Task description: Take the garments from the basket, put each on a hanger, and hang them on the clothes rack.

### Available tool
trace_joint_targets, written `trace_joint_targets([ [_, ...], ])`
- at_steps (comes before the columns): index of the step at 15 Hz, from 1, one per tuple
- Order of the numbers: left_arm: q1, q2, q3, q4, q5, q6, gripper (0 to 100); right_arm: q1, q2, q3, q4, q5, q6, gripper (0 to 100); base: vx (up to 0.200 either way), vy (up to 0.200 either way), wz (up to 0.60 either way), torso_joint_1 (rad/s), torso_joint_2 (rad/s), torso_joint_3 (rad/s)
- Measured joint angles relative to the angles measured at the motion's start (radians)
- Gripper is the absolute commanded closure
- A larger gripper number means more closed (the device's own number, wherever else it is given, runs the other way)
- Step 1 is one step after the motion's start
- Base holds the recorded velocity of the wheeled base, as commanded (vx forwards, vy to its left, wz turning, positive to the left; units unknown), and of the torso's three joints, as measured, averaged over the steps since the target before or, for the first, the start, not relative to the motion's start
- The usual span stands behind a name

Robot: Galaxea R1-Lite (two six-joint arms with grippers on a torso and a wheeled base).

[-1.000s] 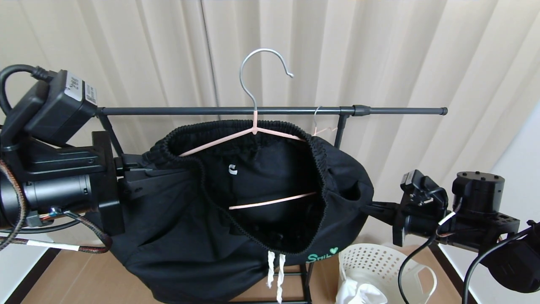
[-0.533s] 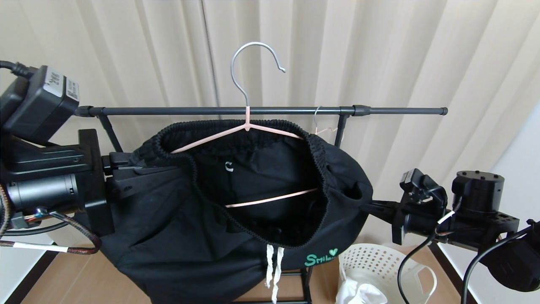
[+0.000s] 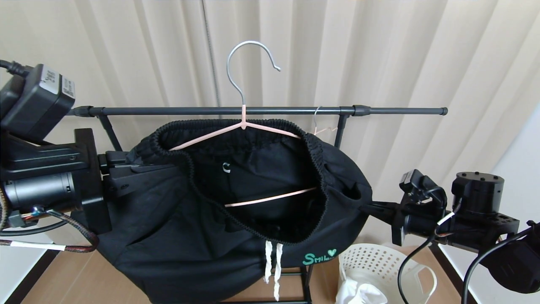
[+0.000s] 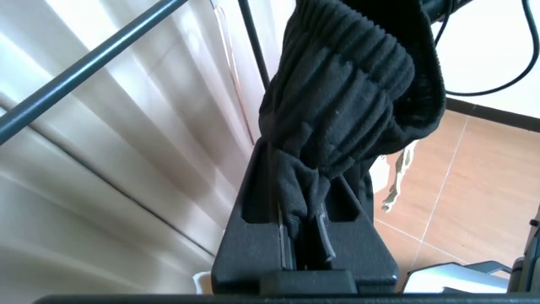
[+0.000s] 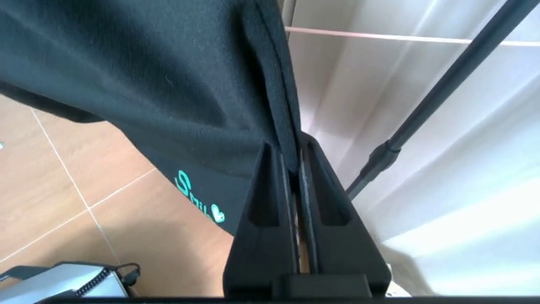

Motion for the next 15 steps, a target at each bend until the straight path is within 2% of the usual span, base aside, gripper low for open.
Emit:
trace_joint_targets([
  [11,0.06,0.01,0.021,0.0,0.001,-0.044,100,0.019,-0.084,0.018,0.003,0.002,-0.002,0,0.0,0.0,0.0,0.0,0.0,0.0],
  [15,0.103,0.012,0.047,0.0,0.001,-0.044,100,0.058,-0.144,0.02,0.004,-0.035,0.052,0,0.0,0.0,0.0,0.0,0.0,0.0],
])
